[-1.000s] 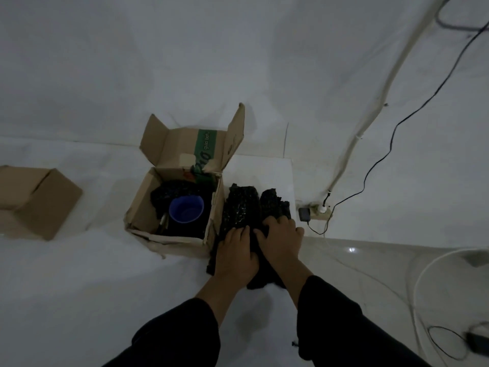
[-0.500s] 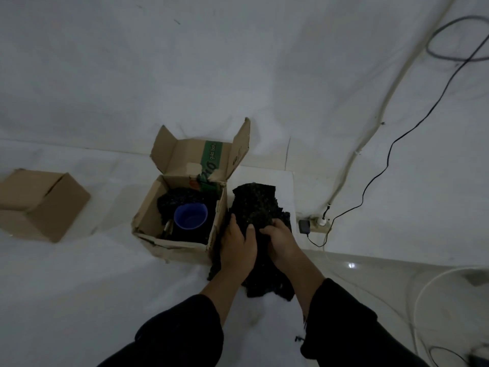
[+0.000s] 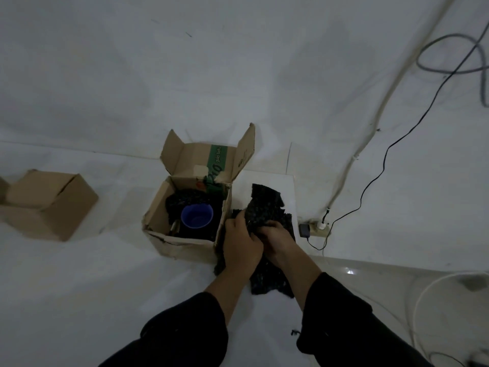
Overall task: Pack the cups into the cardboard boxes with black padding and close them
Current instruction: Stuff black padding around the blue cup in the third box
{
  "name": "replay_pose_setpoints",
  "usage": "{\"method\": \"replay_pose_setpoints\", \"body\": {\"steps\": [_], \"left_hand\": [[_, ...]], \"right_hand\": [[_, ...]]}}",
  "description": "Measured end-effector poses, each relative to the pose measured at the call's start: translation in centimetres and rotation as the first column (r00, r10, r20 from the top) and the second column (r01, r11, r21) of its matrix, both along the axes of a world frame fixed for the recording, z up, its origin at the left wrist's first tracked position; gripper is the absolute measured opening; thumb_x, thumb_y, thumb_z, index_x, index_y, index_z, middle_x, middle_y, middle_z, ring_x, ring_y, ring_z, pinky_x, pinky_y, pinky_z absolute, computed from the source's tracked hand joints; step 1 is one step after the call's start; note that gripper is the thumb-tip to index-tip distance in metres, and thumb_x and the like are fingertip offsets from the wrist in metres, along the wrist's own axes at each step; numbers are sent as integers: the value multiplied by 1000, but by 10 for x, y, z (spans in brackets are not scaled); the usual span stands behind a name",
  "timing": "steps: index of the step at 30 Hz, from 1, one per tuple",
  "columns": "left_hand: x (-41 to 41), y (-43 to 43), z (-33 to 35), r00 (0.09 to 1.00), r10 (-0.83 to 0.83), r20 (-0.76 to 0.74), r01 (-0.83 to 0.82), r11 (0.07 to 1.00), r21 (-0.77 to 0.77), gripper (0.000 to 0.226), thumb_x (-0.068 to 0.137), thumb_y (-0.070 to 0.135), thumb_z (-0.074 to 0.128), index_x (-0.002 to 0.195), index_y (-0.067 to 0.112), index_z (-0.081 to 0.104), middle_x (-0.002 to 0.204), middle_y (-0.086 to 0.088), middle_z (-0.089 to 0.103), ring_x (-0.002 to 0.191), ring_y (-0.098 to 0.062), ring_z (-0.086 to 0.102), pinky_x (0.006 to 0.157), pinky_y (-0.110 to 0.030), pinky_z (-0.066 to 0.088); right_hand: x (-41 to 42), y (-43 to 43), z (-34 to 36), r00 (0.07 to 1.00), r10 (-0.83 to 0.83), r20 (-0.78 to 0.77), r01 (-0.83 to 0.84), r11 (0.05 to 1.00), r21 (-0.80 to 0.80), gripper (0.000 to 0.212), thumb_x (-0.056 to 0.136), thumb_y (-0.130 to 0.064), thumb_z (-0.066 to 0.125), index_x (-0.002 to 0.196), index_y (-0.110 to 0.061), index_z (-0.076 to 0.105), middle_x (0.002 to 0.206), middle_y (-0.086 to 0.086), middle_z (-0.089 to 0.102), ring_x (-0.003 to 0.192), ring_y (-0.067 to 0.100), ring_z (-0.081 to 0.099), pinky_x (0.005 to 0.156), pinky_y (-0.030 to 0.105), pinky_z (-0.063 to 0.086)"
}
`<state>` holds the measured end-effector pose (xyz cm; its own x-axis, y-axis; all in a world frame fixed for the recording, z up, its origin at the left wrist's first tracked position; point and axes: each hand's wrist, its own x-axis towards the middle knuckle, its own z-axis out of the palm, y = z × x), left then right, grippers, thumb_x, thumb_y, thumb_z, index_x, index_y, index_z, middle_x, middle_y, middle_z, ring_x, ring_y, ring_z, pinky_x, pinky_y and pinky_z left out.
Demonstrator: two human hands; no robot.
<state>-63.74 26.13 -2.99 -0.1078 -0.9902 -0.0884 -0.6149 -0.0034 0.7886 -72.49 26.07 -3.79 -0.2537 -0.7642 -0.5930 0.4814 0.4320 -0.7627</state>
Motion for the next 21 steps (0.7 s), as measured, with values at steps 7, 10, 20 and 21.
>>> {"method": "replay_pose_setpoints", "body": {"steps": [7,10,20,21], "left_hand": [[6,5,1,961,-106,254,152,974,-167,65,91,18,48,150,23,21,143,-11,28,125,-27,39,97,-33,42],[8,5,-2,928,-195,319,254,955,-155,65,88,29,48,148,27,26,149,-11,27,130,-30,33,106,-38,37],[13,0,9,981,-191,24,189,937,-294,71,70,46,71,128,18,40,125,-2,46,116,-18,46,93,-25,39],[12,-1,10,979,-204,8,199,949,-245,79,70,44,74,133,19,34,131,-3,40,119,-18,43,95,-26,38]], "right_hand": [[5,1,12,955,-2,-298,17,999,48,12,88,-4,47,83,-7,57,78,10,56,71,23,53,62,30,46],[4,5,21,989,-67,130,71,997,-23,32,94,-30,50,104,-6,67,96,15,69,94,29,62,89,38,49],[-19,13,33,989,-86,123,86,996,10,41,97,-30,48,123,1,54,120,16,61,104,32,58,89,42,47],[-20,13,36,983,-73,166,75,997,-4,43,98,-30,48,126,2,52,123,16,59,106,31,57,90,42,46]]}}
